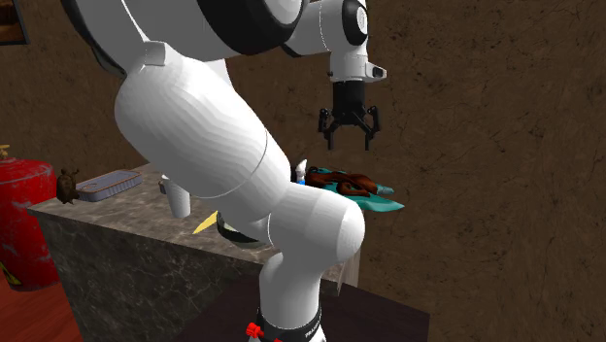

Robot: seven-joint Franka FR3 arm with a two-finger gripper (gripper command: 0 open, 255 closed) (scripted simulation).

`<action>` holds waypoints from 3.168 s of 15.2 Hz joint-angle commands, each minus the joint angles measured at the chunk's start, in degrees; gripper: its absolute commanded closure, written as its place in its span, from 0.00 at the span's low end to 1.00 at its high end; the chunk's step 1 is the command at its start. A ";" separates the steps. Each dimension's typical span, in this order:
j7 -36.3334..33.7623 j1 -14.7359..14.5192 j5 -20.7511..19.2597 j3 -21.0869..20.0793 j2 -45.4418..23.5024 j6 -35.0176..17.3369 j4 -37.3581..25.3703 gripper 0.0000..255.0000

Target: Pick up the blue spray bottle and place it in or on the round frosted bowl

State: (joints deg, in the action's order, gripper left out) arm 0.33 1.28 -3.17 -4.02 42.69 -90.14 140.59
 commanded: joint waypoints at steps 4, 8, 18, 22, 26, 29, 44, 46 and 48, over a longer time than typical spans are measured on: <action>-1.56 -1.23 1.99 -1.96 -5.94 -2.06 -0.40 0.00; -3.48 -2.84 4.44 -4.46 -14.32 -4.68 -1.66 0.00; -7.62 -6.72 9.08 -10.01 -36.63 -9.76 -8.25 0.00; -7.53 -6.89 9.31 -10.16 -36.59 -12.82 -5.16 0.00; -7.47 -7.03 9.52 -10.33 -36.72 -15.61 -2.51 0.00; -7.47 -7.02 9.52 -10.34 -36.74 -15.61 -2.52 0.00; -7.47 -7.03 9.52 -10.33 -36.74 -15.61 -2.52 1.00; -7.41 -7.02 9.64 -10.26 -35.72 -13.96 -3.17 1.00; -7.36 -7.01 9.74 -10.17 -34.79 -12.32 -3.89 1.00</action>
State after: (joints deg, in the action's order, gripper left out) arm -7.09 -5.75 6.51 -14.25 7.38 -103.28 136.98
